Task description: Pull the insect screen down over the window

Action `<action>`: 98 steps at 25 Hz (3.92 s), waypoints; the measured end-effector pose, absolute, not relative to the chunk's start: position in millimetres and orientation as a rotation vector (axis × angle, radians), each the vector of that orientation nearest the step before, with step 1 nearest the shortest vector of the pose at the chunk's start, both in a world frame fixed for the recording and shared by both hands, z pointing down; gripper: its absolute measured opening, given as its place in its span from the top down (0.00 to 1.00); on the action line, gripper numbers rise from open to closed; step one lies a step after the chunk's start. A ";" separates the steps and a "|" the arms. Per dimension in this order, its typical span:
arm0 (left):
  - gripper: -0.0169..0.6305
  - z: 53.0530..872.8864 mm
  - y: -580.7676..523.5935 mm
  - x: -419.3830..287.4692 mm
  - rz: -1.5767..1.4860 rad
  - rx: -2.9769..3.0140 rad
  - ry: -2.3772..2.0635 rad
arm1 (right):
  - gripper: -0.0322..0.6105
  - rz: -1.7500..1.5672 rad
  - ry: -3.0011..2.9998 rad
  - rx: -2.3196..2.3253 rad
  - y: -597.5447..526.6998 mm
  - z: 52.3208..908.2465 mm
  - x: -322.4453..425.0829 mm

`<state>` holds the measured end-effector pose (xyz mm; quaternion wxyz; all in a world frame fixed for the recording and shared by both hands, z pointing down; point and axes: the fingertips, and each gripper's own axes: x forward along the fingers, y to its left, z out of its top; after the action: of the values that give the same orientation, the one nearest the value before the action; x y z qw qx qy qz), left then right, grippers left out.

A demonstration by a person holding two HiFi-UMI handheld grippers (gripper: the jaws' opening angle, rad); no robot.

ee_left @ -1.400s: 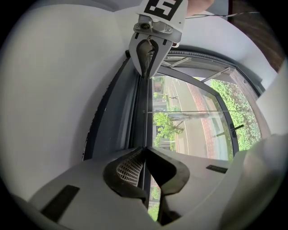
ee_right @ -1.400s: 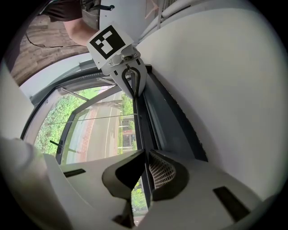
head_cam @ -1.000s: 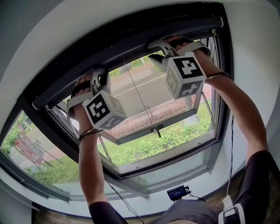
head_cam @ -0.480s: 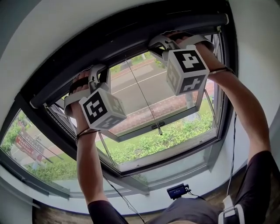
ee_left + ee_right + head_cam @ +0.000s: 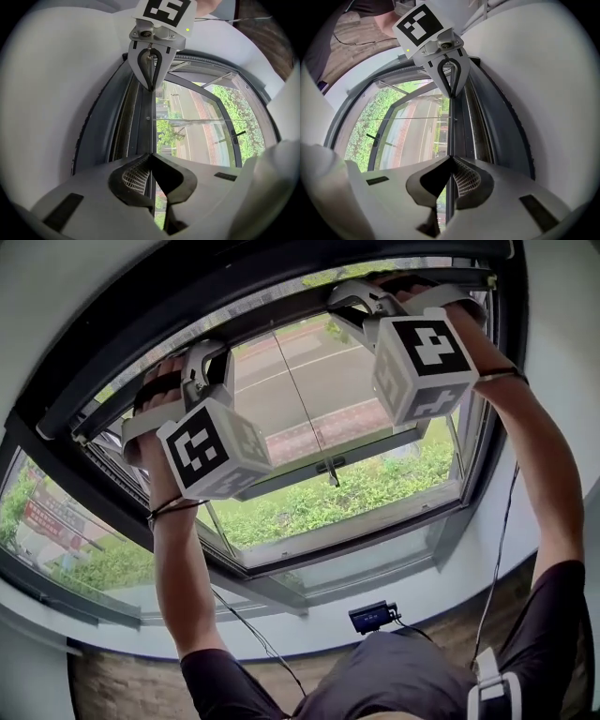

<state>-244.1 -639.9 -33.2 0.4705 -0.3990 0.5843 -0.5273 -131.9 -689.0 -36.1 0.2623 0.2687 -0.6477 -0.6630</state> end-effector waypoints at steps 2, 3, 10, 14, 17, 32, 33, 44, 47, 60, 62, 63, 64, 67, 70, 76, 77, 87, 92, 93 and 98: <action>0.94 -16.1 -638.3 -244.2 -1.332 -1.017 1.417 | 0.92 -1.773 -1.735 0.691 -692.5 -19.2 -130.7; 0.94 -8.7 -636.2 -243.0 -1.343 -1.033 1.413 | 0.91 -1.764 -1.735 0.678 -691.4 -12.1 -129.6; 0.94 45.4 -637.2 -232.1 -1.394 -1.136 1.384 | 0.92 -1.698 -1.783 0.597 -693.2 41.2 -124.5; 0.94 85.5 -635.6 -223.3 -1.436 -1.190 1.368 | 0.92 -1.635 -1.810 0.535 -696.9 81.7 -123.3; 0.94 107.7 -639.2 -225.5 -1.450 -1.186 1.373 | 0.92 -1.579 -1.822 0.494 -698.0 112.2 -122.5; 0.95 237.8 -654.5 -229.9 -1.575 -1.441 1.310 | 0.92 -1.401 -1.866 0.335 -707.9 229.9 -119.2; 0.95 243.9 -654.7 -230.9 -1.580 -1.447 1.311 | 0.92 -1.394 -1.867 0.327 -707.9 236.1 -119.9; 0.95 320.3 -654.5 -244.4 -1.667 -1.571 1.281 | 0.92 -1.278 -1.887 0.219 -708.2 312.2 -133.4; 0.95 335.4 -655.1 -244.9 -1.684 -1.580 1.283 | 0.92 -1.266 -1.878 0.215 -709.5 327.2 -133.5; 0.95 417.2 -644.4 -234.5 -1.725 -1.642 1.292 | 0.92 -1.210 -1.861 0.216 -699.9 408.4 -124.2; 0.95 428.9 -643.9 -236.4 -1.740 -1.658 1.289 | 0.92 -1.192 -1.862 0.208 -698.9 419.7 -126.1; 0.95 435.4 -644.1 -236.9 -1.742 -1.674 1.288 | 0.92 -1.175 -1.862 0.196 -698.3 426.7 -127.0; 0.95 441.2 -644.7 -235.9 -1.734 -1.700 1.291 | 0.92 -1.161 -1.861 0.181 -698.2 434.7 -127.4; 0.95 459.3 -644.7 -232.3 -1.731 -1.759 1.292 | 0.92 -1.140 -1.860 0.156 -699.8 456.4 -127.0; 0.95 475.3 -643.1 -236.6 -1.787 -1.745 1.275 | 0.92 -1.126 -1.858 0.157 -700.6 467.7 -126.5; 0.95 503.8 -644.7 -240.6 -1.823 -1.777 1.259 | 0.92 -1.069 -1.854 0.126 -699.6 495.6 -128.9; 0.95 512.8 -642.9 -239.9 -1.834 -1.796 1.252 | 0.92 -1.046 -1.853 0.112 -697.2 503.9 -127.9; 0.95 562.7 -637.0 -235.8 -1.884 -1.833 1.238 | 0.92 -0.995 -1.845 0.101 -691.3 553.0 -123.0; 0.95 597.9 -631.2 -233.5 -1.907 -1.924 1.221 | 0.92 -0.932 -1.833 0.062 -686.5 584.6 -123.6; 0.95 602.2 -631.0 -233.2 -1.907 -1.924 1.223 | 0.92 -0.930 -1.833 0.063 -686.7 590.1 -123.6; 0.95 615.1 -633.5 -238.0 -1.920 -1.888 1.226 | 0.92 -0.944 -1.849 0.073 -690.9 608.4 -127.1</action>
<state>-238.0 -633.5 615.1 0.0912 -0.6353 0.4128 -0.6463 -127.1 -690.9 608.4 0.5075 0.0304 -0.7670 -0.3916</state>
